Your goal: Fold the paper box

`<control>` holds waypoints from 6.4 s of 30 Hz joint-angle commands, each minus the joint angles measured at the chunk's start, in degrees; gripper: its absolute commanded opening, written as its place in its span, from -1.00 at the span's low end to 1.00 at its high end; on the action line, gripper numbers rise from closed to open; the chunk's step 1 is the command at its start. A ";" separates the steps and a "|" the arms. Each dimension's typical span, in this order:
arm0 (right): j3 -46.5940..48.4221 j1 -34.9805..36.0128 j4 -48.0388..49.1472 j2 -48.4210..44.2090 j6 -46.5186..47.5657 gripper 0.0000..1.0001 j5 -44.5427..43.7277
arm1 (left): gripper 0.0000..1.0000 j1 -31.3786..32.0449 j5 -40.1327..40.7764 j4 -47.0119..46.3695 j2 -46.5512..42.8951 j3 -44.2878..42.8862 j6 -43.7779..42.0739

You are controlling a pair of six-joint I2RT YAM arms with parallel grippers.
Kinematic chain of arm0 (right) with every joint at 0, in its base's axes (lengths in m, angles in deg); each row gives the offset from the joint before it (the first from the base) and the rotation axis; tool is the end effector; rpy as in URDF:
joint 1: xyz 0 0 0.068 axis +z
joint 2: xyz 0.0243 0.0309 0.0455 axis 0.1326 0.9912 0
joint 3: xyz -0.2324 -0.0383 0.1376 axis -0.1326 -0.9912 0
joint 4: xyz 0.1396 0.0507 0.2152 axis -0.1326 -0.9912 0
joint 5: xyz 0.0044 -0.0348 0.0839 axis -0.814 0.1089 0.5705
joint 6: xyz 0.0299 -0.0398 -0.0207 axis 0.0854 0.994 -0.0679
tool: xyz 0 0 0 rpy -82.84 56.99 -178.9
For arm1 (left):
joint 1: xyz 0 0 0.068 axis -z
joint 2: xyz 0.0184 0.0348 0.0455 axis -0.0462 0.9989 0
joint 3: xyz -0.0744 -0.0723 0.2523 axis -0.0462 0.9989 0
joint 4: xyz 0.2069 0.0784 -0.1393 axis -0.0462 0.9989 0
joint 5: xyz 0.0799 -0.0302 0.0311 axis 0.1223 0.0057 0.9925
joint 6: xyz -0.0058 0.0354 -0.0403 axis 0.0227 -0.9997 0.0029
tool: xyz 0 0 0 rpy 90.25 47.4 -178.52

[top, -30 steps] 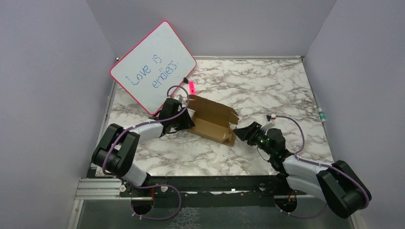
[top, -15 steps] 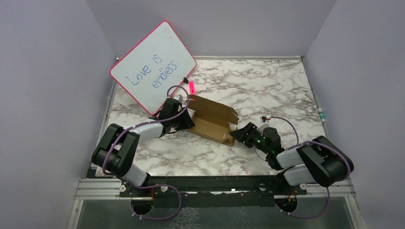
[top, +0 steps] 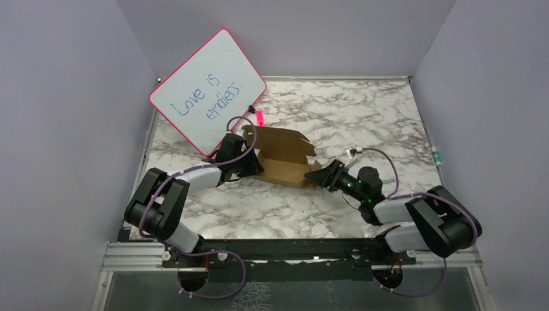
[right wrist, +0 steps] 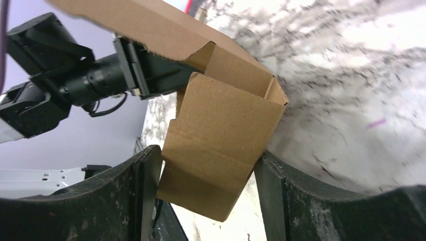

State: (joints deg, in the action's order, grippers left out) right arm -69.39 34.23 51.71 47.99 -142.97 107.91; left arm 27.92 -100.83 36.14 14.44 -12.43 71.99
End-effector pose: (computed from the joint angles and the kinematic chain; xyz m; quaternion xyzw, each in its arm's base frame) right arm 0.1791 0.1050 0.1377 0.0633 0.7614 0.5243 0.3760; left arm 0.2588 -0.1304 0.1534 -0.0490 0.9188 -0.2787 0.2751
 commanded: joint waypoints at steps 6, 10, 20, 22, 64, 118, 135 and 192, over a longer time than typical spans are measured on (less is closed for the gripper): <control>1.22 -0.15 -2.76 -0.20 1.21 0.36 0.99 | -0.26 1.36 1.86 0.05 -2.10 0.67 -0.21; 1.22 -0.16 -4.76 -1.18 2.70 0.31 0.34 | -0.30 1.36 3.63 0.39 -4.39 3.01 0.39; 15.43 -0.09 -31.83 0.46 16.97 0.14 3.32 | -0.34 5.31 6.66 0.86 -13.50 8.92 4.88; 16.99 -0.09 -32.66 1.96 18.16 0.13 5.12 | -0.34 5.94 7.66 1.56 -16.38 10.70 5.74; 28.71 -0.05 -47.66 4.74 27.65 0.16 5.60 | -0.03 18.75 11.75 -4.16 -0.13 -2.69 3.88; 21.24 -7.45 -34.43 0.42 14.50 0.40 21.44 | -0.08 19.12 15.27 -2.05 1.38 -2.17 2.95; 23.87 -7.32 -36.67 7.02 17.75 -0.16 13.78 | -0.09 19.60 14.16 -1.97 2.37 -3.23 3.19; 16.03 -9.34 -15.55 16.40 5.91 -0.02 21.11 | -0.14 19.97 12.46 -3.00 4.62 -2.65 4.35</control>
State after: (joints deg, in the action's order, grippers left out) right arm -54.77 23.72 36.54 65.89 -137.42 129.73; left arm 47.36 -86.05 31.99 17.76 -14.90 75.40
